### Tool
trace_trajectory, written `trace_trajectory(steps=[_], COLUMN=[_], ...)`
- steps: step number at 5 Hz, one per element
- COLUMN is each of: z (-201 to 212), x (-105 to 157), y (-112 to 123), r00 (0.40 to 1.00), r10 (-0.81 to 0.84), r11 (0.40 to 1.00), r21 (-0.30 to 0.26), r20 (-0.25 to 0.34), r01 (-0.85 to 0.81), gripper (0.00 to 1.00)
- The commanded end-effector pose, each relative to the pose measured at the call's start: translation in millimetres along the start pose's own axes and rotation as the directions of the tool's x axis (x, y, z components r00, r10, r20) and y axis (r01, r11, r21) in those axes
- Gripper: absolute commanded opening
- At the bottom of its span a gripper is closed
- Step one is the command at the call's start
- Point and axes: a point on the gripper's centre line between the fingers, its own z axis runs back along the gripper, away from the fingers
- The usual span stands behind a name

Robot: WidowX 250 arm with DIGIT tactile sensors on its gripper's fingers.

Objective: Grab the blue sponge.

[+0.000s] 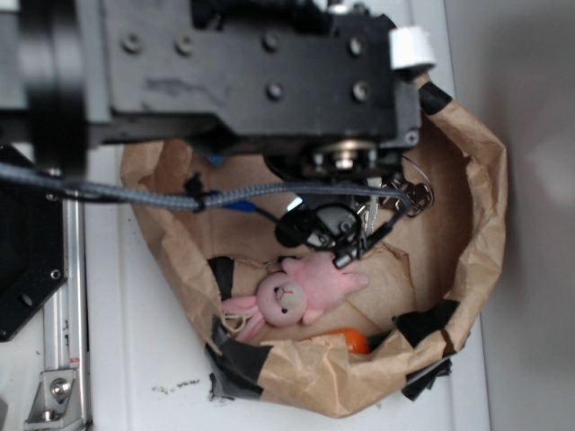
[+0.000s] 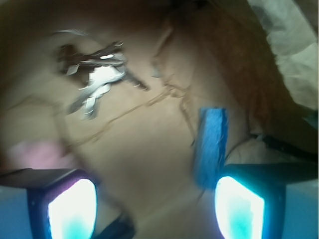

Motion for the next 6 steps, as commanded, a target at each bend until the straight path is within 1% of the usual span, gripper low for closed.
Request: trace_trajectory(steps=[1,2,3,4,5,6], z=[-19,-34,-56,-61,-63,-78], x=[-5,1,3,2,-2,-2], y=[36,40,36,30,30,26], r00=[0.988,0.988,0.993,0.994,0.995,0.990], r10=[0.009,0.002,0.007,0.007,0.016,-0.079], r11=[0.999,0.998,1.000,1.000,0.999,0.995], r21=[0.042,0.064,0.029,0.017,-0.053,-0.052], r20=[0.157,0.155,0.118,0.113,0.102,0.113], r01=[-0.015,-0.012,-0.011,-0.009,-0.010,0.086], gripper=[1.00,1.00,1.00,1.00,1.00,1.00])
